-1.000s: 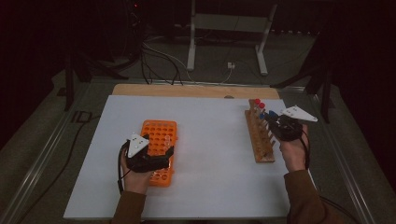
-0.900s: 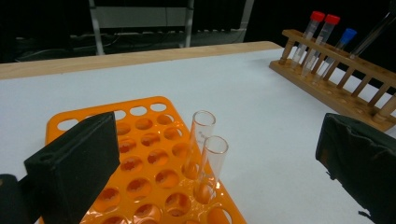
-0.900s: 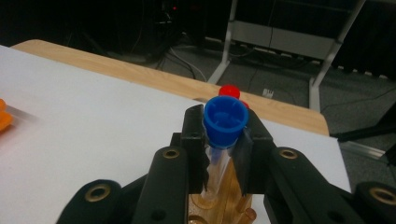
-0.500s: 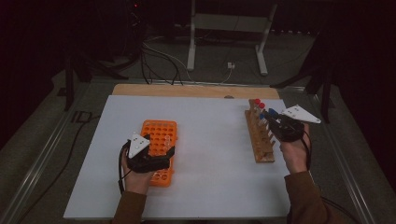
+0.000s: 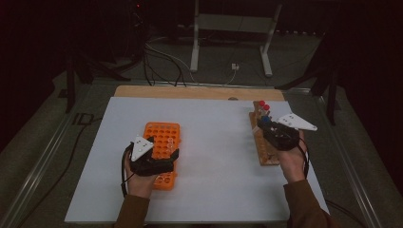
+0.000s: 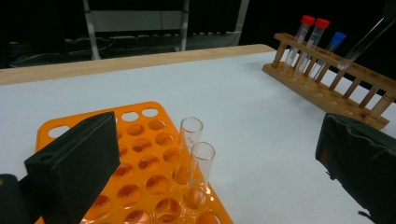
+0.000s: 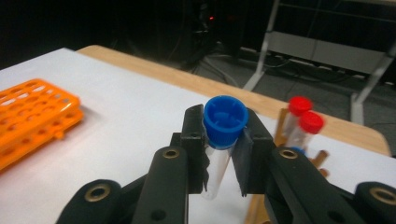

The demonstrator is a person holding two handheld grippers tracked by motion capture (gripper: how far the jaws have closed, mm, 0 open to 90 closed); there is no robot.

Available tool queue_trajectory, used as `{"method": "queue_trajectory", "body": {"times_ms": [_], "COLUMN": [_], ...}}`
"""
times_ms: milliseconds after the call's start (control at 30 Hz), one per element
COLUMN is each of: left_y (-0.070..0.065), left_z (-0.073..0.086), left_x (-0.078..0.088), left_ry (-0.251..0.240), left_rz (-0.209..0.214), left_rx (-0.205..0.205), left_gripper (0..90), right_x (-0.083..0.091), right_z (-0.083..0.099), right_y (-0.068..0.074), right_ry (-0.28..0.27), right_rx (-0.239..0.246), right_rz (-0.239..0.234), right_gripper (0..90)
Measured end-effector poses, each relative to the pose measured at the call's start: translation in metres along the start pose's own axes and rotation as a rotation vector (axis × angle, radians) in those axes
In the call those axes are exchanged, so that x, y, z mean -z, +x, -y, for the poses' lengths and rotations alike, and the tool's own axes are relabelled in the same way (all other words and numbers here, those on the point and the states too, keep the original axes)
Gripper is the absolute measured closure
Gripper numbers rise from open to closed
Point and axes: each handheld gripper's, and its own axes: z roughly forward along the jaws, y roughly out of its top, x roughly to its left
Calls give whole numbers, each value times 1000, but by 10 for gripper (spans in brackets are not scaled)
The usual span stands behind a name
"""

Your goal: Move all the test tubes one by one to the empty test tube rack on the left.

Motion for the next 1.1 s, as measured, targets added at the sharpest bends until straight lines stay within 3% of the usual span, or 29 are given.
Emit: {"method": "queue_trajectory", "body": {"times_ms": [467, 733, 1100], "left_y": [-8, -21, -44], "left_z": [-1, -4, -13], "left_x": [-1, -5, -16], "left_ry": [-3, 3, -7], "left_rz": [12, 28, 67], "left_rx": [-28, -83, -122], "left_gripper": [6, 9, 11], "right_x": [-11, -15, -16], "right_z": [13, 13, 12], "right_y": [21, 34, 52], "right_ry": [42, 56, 72], "right_rx": [4, 9, 10], "right_rz": [-82, -121, -193], "right_gripper": [763, 763, 763]}}
